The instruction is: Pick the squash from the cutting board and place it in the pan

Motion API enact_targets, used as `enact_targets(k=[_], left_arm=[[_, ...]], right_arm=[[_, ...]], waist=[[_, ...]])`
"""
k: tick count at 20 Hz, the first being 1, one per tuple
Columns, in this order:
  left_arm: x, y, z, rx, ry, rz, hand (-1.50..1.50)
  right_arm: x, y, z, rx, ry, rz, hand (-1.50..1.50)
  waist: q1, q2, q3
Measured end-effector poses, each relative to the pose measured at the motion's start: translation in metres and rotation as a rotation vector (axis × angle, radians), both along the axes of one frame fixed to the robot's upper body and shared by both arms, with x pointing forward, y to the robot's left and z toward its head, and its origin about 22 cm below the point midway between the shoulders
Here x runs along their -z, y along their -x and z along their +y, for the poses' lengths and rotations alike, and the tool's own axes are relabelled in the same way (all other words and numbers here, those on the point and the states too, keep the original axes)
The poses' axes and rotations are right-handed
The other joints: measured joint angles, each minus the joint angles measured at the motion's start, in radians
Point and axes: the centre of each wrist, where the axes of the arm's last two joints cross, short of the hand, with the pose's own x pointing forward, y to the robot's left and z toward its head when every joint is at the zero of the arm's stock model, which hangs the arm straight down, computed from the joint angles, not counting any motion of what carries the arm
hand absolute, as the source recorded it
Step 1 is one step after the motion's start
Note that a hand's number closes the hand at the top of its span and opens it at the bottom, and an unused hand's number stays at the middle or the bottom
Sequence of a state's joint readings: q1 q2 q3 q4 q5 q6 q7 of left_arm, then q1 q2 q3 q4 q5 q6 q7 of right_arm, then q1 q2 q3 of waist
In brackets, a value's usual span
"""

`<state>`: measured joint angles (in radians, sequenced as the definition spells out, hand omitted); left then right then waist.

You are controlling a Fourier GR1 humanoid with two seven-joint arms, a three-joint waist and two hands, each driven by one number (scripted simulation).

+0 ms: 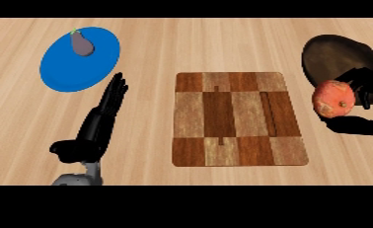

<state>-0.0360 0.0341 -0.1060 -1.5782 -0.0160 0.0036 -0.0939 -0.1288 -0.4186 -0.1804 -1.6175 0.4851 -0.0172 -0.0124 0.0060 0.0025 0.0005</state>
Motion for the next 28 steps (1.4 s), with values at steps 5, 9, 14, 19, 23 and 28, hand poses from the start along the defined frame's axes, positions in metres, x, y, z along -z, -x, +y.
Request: enact_targets(k=[5, 9, 14, 19, 23, 28], left_arm=[[0.0, -0.001, -0.011, 0.013, 0.003, -0.003, 0.0], [-0.001, -0.004, -0.011, 0.021, 0.001, -0.01, 0.0], [0.001, -0.002, -0.01, 0.038, 0.009, -0.005, 0.0], [-0.004, -0.004, -0.015, 0.056, 0.012, -0.018, 0.0], [-0.005, -0.004, -0.021, 0.071, 0.008, -0.022, 0.0], [-0.009, -0.005, -0.029, 0.094, 0.007, -0.032, 0.0]], right_arm=[[0.014, -0.031, -0.033, 0.084, 0.043, -0.079, 1.5], [0.023, -0.054, -0.057, 0.169, 0.09, -0.156, 1.5], [0.026, -0.076, -0.085, 0.237, 0.041, -0.23, 1.5], [0.023, -0.092, -0.101, 0.271, 0.025, -0.257, 1.5], [0.026, -0.091, -0.113, 0.276, 0.019, -0.155, -1.5], [0.039, -0.089, -0.115, 0.195, 0.056, 0.125, -1.5]], waist=[[0.008, 0.002, 0.001], [0.02, 0.006, 0.002], [0.033, 0.011, 0.003], [0.048, 0.017, 0.004], [0.063, 0.025, 0.004], [0.09, 0.034, 0.005]])
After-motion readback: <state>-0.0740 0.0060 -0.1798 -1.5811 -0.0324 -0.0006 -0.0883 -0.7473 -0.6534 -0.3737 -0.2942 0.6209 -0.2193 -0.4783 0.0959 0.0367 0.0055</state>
